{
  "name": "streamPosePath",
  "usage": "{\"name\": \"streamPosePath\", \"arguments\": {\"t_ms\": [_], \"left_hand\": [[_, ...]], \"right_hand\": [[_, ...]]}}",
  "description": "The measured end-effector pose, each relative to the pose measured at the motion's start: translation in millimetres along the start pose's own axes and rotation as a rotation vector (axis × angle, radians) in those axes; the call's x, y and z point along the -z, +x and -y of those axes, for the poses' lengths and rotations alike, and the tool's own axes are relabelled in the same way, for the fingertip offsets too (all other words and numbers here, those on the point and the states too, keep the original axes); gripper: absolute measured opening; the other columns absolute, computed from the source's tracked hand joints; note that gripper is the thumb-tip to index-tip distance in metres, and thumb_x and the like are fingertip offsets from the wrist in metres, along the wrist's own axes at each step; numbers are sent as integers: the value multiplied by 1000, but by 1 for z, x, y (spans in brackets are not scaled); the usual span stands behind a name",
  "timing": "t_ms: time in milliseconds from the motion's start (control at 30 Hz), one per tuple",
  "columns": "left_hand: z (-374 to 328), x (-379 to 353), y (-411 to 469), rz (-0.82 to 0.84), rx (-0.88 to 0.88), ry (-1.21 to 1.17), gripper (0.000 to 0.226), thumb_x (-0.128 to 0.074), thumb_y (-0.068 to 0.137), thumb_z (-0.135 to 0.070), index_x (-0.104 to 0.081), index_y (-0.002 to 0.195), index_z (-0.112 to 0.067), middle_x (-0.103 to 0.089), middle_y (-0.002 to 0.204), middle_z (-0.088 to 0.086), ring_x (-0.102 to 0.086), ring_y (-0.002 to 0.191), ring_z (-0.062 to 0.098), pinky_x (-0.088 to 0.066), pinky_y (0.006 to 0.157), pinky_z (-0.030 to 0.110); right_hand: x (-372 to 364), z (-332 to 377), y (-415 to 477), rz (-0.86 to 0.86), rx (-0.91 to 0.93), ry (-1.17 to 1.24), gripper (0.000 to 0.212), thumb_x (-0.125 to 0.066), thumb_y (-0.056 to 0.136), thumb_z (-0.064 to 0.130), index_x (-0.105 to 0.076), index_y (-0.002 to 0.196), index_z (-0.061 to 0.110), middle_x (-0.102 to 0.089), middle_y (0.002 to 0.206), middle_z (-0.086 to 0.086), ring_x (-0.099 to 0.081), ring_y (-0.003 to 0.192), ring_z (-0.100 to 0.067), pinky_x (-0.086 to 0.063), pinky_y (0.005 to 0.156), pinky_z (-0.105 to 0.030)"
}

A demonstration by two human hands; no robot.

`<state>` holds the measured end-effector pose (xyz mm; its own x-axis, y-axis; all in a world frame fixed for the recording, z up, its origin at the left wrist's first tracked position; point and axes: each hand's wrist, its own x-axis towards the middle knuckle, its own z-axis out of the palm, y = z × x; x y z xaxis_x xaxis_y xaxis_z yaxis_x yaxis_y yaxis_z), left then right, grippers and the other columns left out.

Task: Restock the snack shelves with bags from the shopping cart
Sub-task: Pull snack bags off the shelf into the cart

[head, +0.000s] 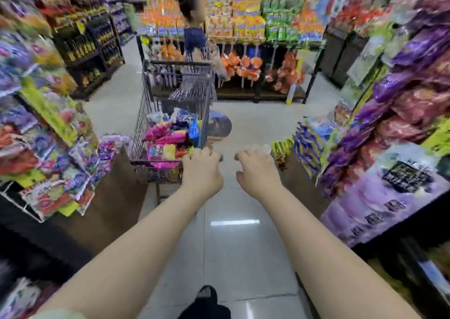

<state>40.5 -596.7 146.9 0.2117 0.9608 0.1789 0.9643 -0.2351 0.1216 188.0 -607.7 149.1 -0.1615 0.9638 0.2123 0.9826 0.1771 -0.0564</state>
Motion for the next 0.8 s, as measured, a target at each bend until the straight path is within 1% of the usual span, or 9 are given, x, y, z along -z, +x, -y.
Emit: {"name": "streamPosePath", "arguments": {"t_ms": [100,233,333,500,633,733,800], "left_hand": [[13,-21,72,21,-38,-2,43,-55,83,-19,-54,125,-26,-54,121,4,-43,118,28,-36,91,39],[28,-53,156,83,-43,-46,43,-55,84,-21,-53,126,-27,-52,124,3,-41,120,27,-35,93,40],[32,-80,203,154,-33,-57,43,-55,83,-21,-53,126,-29,-53,125,2,-41,120,27,-34,93,40],[38,-127,263,216,-26,-73,42,-55,82,-21,-52,124,-29,-53,126,0,-41,121,27,-34,92,39],[47,-167,319,270,53,-94,44,-55,84,-22,-53,127,-29,-52,127,0,-42,122,25,-33,96,40],[61,-196,371,285,185,-109,43,-56,83,-21,-55,126,-29,-53,124,1,-42,122,26,-34,94,38],[71,-209,407,275,280,-113,40,-56,82,-21,-58,121,-28,-54,120,2,-44,119,27,-36,90,37]], "right_hand": [[-26,-17,59,35,-60,12,35,-54,91,22,-50,125,19,-54,127,-3,-46,119,-28,-35,92,-40],[-59,-40,128,86,-125,17,35,-54,91,21,-50,125,19,-53,127,-3,-45,119,-28,-35,91,-39],[-81,-57,169,141,-138,18,37,-53,92,20,-48,128,19,-51,129,-3,-44,121,-27,-32,92,-37],[-127,-89,231,230,-158,27,33,-52,91,19,-50,124,18,-53,124,-2,-44,118,-28,-32,90,-37],[-165,-116,294,312,-106,67,37,-51,93,22,-48,130,20,-51,129,-2,-43,121,-27,-33,93,-38],[-191,-140,354,347,-33,105,38,-53,91,22,-49,129,21,-51,130,-1,-44,123,-27,-32,94,-37],[-205,-155,399,369,33,144,40,-55,90,24,-50,130,22,-52,131,-1,-44,124,-27,-33,96,-37]]}}
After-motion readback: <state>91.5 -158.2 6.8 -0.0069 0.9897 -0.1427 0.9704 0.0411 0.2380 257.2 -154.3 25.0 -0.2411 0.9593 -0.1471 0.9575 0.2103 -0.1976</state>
